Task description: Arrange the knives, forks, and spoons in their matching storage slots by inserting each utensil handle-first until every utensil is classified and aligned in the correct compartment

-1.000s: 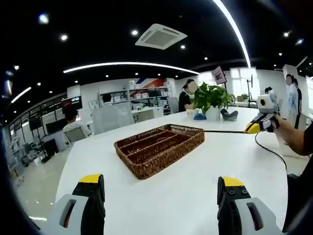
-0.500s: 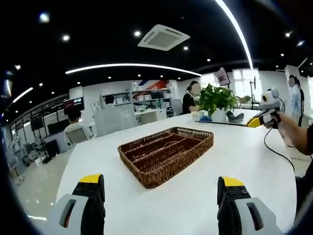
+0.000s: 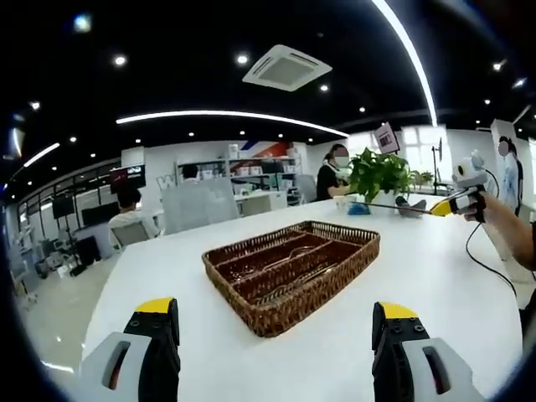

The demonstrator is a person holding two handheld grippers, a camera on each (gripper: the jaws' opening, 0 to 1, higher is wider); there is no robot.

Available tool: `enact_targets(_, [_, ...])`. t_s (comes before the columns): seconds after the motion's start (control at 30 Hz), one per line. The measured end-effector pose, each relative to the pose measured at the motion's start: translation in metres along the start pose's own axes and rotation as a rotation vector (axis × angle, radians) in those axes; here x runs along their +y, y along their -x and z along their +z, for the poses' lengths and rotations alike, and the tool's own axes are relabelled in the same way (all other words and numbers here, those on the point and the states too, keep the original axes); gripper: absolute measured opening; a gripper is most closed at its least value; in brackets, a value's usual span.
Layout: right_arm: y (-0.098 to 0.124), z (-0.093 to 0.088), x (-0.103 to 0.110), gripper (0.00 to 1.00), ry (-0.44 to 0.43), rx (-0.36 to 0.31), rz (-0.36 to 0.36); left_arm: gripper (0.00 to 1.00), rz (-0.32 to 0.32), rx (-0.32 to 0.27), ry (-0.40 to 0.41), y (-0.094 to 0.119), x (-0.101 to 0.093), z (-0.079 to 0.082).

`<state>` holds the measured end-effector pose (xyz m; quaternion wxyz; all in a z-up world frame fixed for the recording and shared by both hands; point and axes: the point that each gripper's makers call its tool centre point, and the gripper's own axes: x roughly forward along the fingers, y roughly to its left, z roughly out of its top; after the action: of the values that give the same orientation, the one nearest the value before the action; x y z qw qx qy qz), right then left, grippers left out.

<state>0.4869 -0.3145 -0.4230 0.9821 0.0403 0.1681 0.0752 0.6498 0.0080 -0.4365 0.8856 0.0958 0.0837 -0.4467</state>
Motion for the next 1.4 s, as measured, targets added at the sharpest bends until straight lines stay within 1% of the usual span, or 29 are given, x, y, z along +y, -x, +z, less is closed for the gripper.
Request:
enact_targets(0.2, [-0.008, 0.001, -0.008, 0.03, -0.012, 0.009, -0.026, 1.00, -0.005, 0.003, -0.014, -0.012, 0.006, 0.005])
enact_targets(0.33, [-0.014, 0.003, -0.016, 0.03, -0.002, 0.006, -0.060, 1.00, -0.003, 0.008, -0.021, -0.019, 0.013, 0.001])
enact_targets(0.4, [-0.019, 0.006, -0.019, 0.03, -0.014, 0.006, -0.058, 1.00, 0.003, 0.012, -0.020, -0.020, 0.017, -0.002])
enact_targets(0.5, [-0.029, 0.011, -0.024, 0.03, -0.018, 0.004, -0.060, 1.00, 0.013, 0.009, -0.018, -0.020, 0.020, -0.007])
enact_targets(0.53, [-0.033, 0.014, -0.026, 0.03, -0.018, 0.002, -0.062, 1.00, 0.025, 0.013, -0.006, -0.020, 0.023, -0.011])
enact_targets(0.63, [-0.044, 0.016, -0.028, 0.03, -0.022, 0.006, -0.065, 1.00, 0.019, 0.029, -0.010, -0.019, 0.024, -0.018])
enact_targets(0.7, [-0.051, 0.018, -0.028, 0.03, -0.022, 0.008, -0.064, 1.00, 0.023, 0.026, -0.010, -0.018, 0.024, -0.018])
enact_targets(0.8, [-0.059, 0.019, -0.029, 0.03, 0.003, 0.023, -0.081, 1.00, 0.040, 0.009, 0.009, -0.017, 0.030, -0.017])
enact_targets(0.87, [-0.062, 0.019, -0.029, 0.03, 0.002, 0.026, -0.081, 1.00, 0.048, 0.003, 0.027, -0.016, 0.032, -0.018])
enact_targets(0.9, [-0.065, 0.020, -0.029, 0.03, -0.002, 0.029, -0.076, 1.00, 0.059, 0.009, 0.030, -0.016, 0.033, -0.021])
enact_targets(0.97, [-0.070, 0.024, -0.027, 0.03, -0.006, 0.025, -0.070, 1.00, 0.048, 0.007, 0.020, -0.014, 0.031, -0.024])
enact_targets(1.0, [-0.074, 0.026, -0.026, 0.03, -0.010, 0.025, -0.067, 1.00, 0.035, -0.010, 0.068, -0.014, 0.030, -0.023])
enact_targets(1.03, [-0.076, 0.027, -0.025, 0.03, -0.009, 0.024, -0.066, 1.00, 0.033, -0.016, 0.078, -0.013, 0.030, -0.023])
enact_targets(1.1, [-0.084, 0.029, -0.024, 0.03, -0.003, 0.023, -0.069, 1.00, 0.031, -0.008, 0.053, -0.013, 0.028, -0.023])
enact_targets(1.17, [-0.091, 0.031, -0.023, 0.03, -0.002, 0.024, -0.064, 1.00, 0.037, -0.013, 0.037, -0.012, 0.029, -0.020])
enact_targets(1.27, [-0.099, 0.034, -0.025, 0.03, 0.001, 0.030, -0.069, 1.00, 0.035, -0.017, 0.038, -0.011, 0.030, -0.020])
enact_targets(1.4, [-0.110, 0.038, -0.027, 0.03, 0.003, 0.041, -0.069, 1.00, 0.039, -0.009, 0.043, -0.013, 0.034, -0.025])
